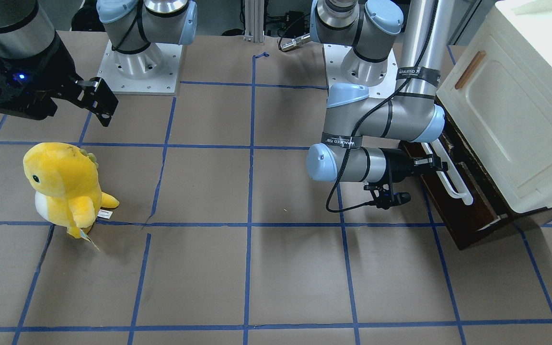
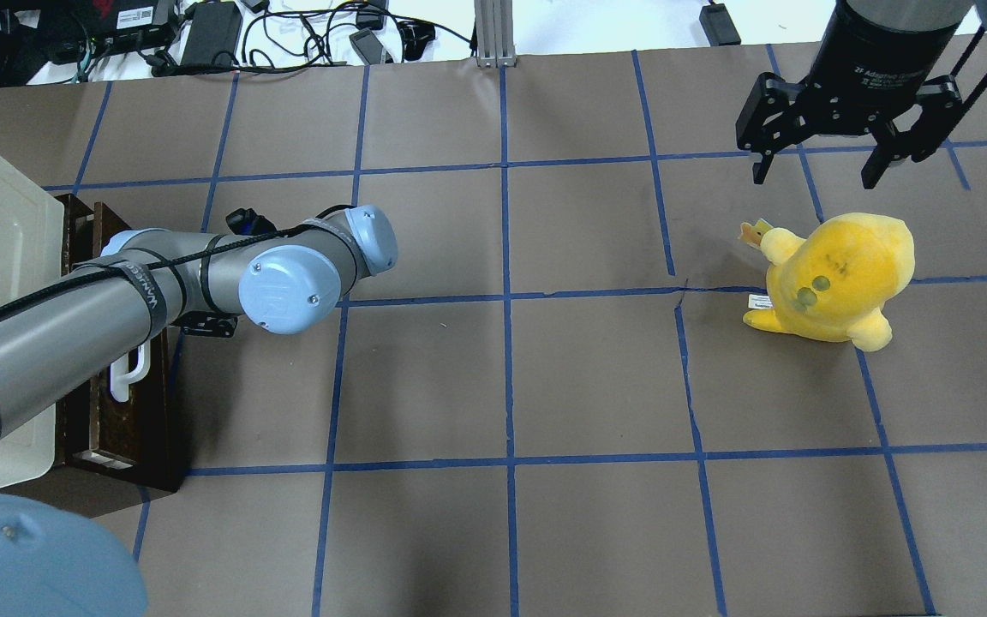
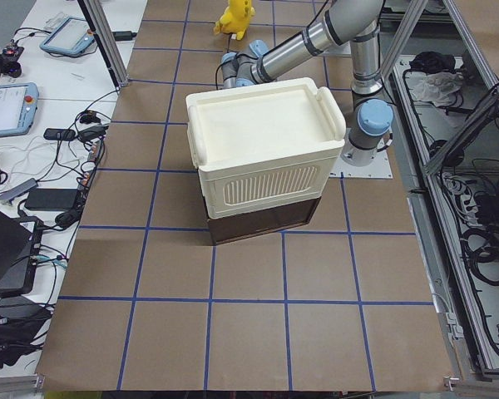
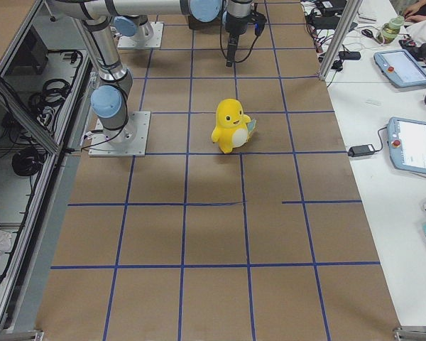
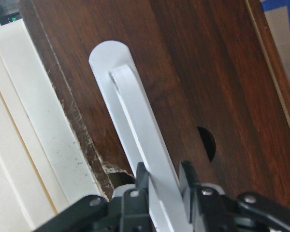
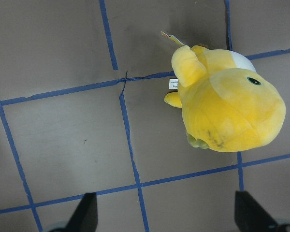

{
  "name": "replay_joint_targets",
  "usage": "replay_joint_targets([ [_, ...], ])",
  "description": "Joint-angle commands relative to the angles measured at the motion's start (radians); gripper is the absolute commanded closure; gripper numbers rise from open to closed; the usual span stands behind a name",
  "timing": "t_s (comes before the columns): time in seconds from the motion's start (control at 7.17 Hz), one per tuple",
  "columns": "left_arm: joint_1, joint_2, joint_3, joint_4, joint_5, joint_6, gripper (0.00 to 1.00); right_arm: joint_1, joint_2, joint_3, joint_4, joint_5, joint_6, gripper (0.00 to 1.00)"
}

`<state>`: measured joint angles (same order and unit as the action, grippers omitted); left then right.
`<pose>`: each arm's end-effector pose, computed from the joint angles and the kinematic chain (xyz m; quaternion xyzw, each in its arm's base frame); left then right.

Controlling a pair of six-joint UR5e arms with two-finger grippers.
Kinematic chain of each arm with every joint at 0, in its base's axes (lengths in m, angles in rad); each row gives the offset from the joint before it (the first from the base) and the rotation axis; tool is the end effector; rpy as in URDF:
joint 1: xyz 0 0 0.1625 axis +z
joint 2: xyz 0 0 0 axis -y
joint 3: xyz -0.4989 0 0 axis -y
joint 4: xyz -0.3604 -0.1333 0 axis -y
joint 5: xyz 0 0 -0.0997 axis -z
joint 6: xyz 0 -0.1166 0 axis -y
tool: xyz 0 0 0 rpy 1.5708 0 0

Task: Pull drawer sideways
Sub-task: 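Pull the handle with the left gripper, sliding the drawer out of the cabinet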

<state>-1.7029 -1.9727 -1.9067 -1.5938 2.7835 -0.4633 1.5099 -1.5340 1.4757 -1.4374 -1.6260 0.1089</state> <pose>-0.0905 -0.4983 0.2809 0.0829 0.7874 0.1365 0.5954 0.0981 -0.4757 0.5585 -0.0837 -0.9954 -0.0369 0.0285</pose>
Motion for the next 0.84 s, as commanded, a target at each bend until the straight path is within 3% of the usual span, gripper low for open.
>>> replay_joint_targets([
  [0.0, -0.011, 0.001, -0.002, 0.000, -0.001, 0.000, 0.68, 0.001, 0.000, 0.000, 0.000, 0.000, 0.000, 0.00],
  [0.7, -0.027, 0.000, 0.000, 0.001, 0.001, 0.000, 0.68, 0.000, 0.000, 0.000, -0.001, 0.000, 0.000, 0.00],
])
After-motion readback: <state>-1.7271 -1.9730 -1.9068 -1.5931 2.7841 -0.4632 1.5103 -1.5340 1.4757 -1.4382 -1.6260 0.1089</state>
